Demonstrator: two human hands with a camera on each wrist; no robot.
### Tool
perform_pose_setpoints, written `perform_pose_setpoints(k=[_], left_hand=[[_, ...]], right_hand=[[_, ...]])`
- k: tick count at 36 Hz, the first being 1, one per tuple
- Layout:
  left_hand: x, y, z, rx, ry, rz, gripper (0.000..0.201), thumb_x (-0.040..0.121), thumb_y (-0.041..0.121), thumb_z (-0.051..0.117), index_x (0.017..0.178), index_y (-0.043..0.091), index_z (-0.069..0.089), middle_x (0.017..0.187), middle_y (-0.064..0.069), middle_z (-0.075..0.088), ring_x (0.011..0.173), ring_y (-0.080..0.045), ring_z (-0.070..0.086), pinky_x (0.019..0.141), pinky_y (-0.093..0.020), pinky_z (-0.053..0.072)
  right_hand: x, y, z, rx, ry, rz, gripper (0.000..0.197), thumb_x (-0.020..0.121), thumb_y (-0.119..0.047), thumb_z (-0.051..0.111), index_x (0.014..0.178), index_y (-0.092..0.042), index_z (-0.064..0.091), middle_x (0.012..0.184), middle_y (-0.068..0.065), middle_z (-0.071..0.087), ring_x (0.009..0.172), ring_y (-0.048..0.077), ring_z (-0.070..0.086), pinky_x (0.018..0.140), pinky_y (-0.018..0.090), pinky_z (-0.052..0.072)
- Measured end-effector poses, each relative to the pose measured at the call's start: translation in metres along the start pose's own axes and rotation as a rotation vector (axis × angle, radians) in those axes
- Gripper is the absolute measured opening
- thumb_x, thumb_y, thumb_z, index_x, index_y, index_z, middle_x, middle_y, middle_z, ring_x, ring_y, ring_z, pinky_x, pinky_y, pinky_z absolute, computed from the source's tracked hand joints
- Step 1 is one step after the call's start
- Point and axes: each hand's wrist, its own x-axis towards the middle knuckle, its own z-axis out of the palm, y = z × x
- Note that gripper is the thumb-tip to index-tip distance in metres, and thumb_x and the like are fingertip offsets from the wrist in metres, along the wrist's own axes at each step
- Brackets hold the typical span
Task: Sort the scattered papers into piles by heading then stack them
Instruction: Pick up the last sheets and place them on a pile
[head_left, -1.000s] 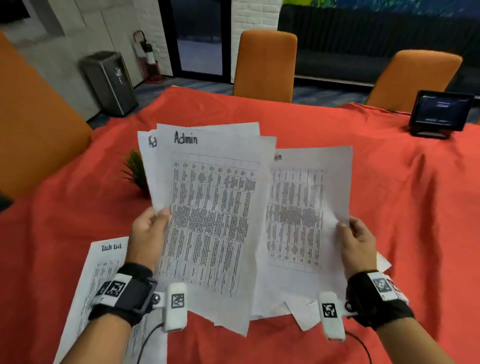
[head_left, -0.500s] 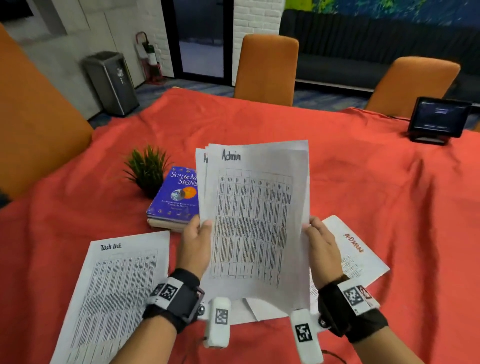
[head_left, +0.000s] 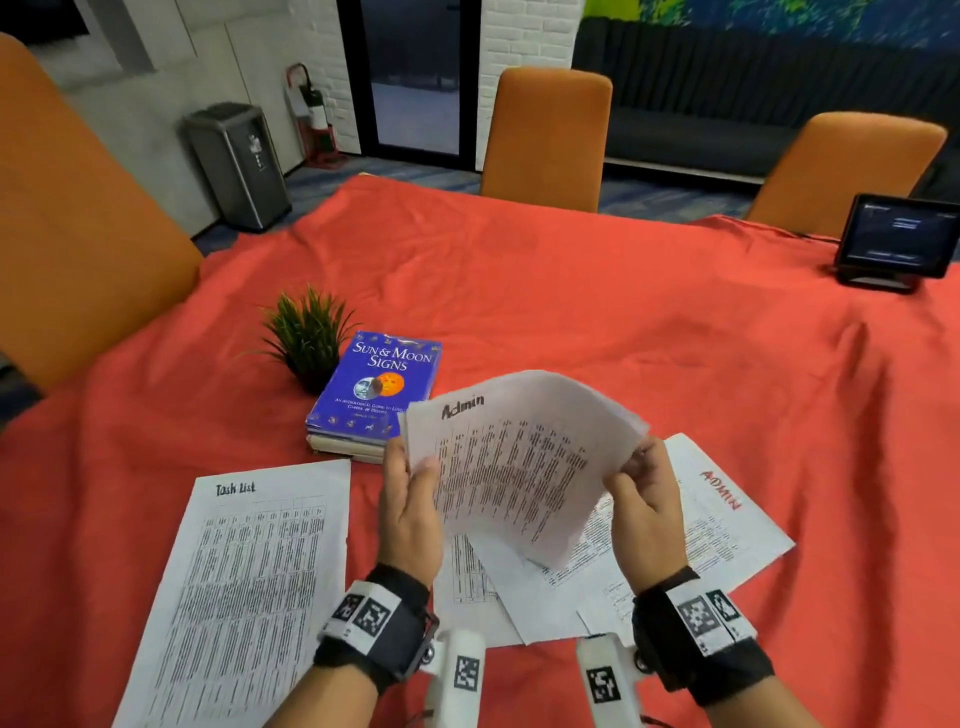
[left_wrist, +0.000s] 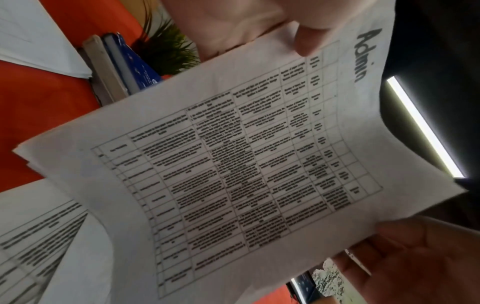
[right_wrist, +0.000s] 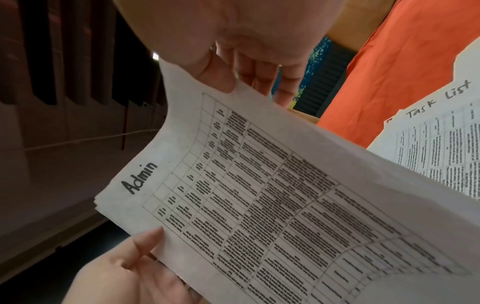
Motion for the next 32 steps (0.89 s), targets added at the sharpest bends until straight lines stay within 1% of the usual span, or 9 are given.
perform_pose_setpoints(k=[4, 7, 12, 15, 19, 23, 26, 29, 32], left_hand=[[0.006, -0.003, 0.002, -0.007, 0.027, -0.008, 0.04, 0.086, 0.019, 0.044, 0.125, 0.025, 0.054, 0.126, -0.003, 0.063, 0.114, -0.01, 0.059, 0.101, -0.022, 0.045], [0.01, -0.003, 0.003, -0.004, 0.048, -0.038, 0.053, 0.086, 0.023, 0.044, 0.138, 0.012, 0.046, 0.136, -0.009, 0.057, 0.127, -0.021, 0.052, 0.112, -0.042, 0.037], [0.015, -0.004, -0.001, 0.008, 0.092, -0.048, 0.066, 0.083, 0.032, 0.048, 0.144, 0.009, 0.038, 0.145, -0.011, 0.049, 0.134, -0.024, 0.045, 0.115, -0.046, 0.033], [0.014, -0.009, -0.004, 0.037, 0.06, -0.003, 0.052, 0.082, 0.02, 0.045, 0.133, 0.009, 0.047, 0.131, -0.009, 0.058, 0.121, -0.022, 0.054, 0.105, -0.034, 0.042], [0.01, -0.018, -0.006, 0.036, 0.009, 0.015, 0.031, 0.079, 0.011, 0.043, 0.104, 0.025, 0.054, 0.103, 0.007, 0.067, 0.099, -0.013, 0.06, 0.089, -0.026, 0.045], [0.007, -0.023, -0.005, -0.014, -0.006, -0.016, 0.041, 0.077, 0.012, 0.042, 0.116, 0.024, 0.052, 0.104, 0.019, 0.065, 0.093, 0.01, 0.06, 0.081, -0.005, 0.043], [0.005, -0.028, -0.003, 0.019, -0.035, -0.054, 0.038, 0.08, 0.017, 0.041, 0.114, 0.026, 0.053, 0.11, 0.017, 0.062, 0.094, 0.016, 0.058, 0.08, -0.002, 0.042], [0.004, -0.042, -0.007, 0.09, -0.053, -0.137, 0.041, 0.084, 0.024, 0.041, 0.122, 0.028, 0.053, 0.121, 0.014, 0.061, 0.108, 0.013, 0.056, 0.096, -0.009, 0.042], [0.002, -0.049, -0.01, 0.133, -0.075, -0.179, 0.054, 0.087, 0.032, 0.042, 0.14, 0.019, 0.046, 0.14, 0.004, 0.053, 0.13, -0.003, 0.047, 0.115, -0.032, 0.034]], right_hand=[[0.001, -0.006, 0.004, 0.007, -0.013, 0.003, 0.041, 0.085, 0.022, 0.034, 0.098, -0.011, 0.054, 0.082, -0.003, 0.058, 0.073, 0.002, 0.055, 0.065, 0.013, 0.046], [0.002, -0.011, 0.007, 0.019, -0.043, -0.023, 0.039, 0.089, 0.018, 0.034, 0.112, -0.005, 0.057, 0.094, 0.002, 0.062, 0.081, 0.002, 0.059, 0.07, 0.014, 0.049], [0.004, -0.019, 0.007, 0.022, -0.02, -0.073, 0.036, 0.092, 0.016, 0.033, 0.108, -0.004, 0.058, 0.091, 0.001, 0.062, 0.08, 0.001, 0.059, 0.07, 0.013, 0.048], [0.004, -0.011, 0.008, -0.003, -0.045, -0.031, 0.039, 0.09, 0.015, 0.034, 0.113, -0.007, 0.055, 0.096, 0.002, 0.062, 0.084, 0.007, 0.059, 0.071, 0.018, 0.05], [0.001, 0.001, 0.009, -0.033, -0.059, 0.039, 0.039, 0.088, 0.013, 0.038, 0.105, -0.018, 0.054, 0.094, 0.002, 0.059, 0.081, 0.006, 0.057, 0.071, 0.022, 0.049], [-0.002, 0.006, 0.011, -0.058, -0.057, 0.101, 0.034, 0.079, -0.004, 0.043, 0.1, -0.029, 0.055, 0.095, -0.005, 0.061, 0.088, 0.012, 0.057, 0.079, 0.035, 0.049], [-0.003, 0.011, 0.013, -0.07, -0.061, 0.182, 0.046, 0.086, 0.003, 0.04, 0.101, -0.037, 0.056, 0.106, 0.004, 0.064, 0.099, 0.024, 0.06, 0.085, 0.043, 0.051], [-0.004, 0.018, 0.012, -0.094, -0.065, 0.212, 0.045, 0.088, 0.004, 0.039, 0.111, -0.03, 0.058, 0.109, 0.006, 0.067, 0.103, 0.026, 0.062, 0.087, 0.045, 0.052], [-0.003, 0.02, 0.012, -0.096, -0.043, 0.241, 0.039, 0.09, 0.006, 0.038, 0.112, -0.017, 0.061, 0.105, 0.002, 0.07, 0.1, 0.021, 0.065, 0.081, 0.033, 0.053]])
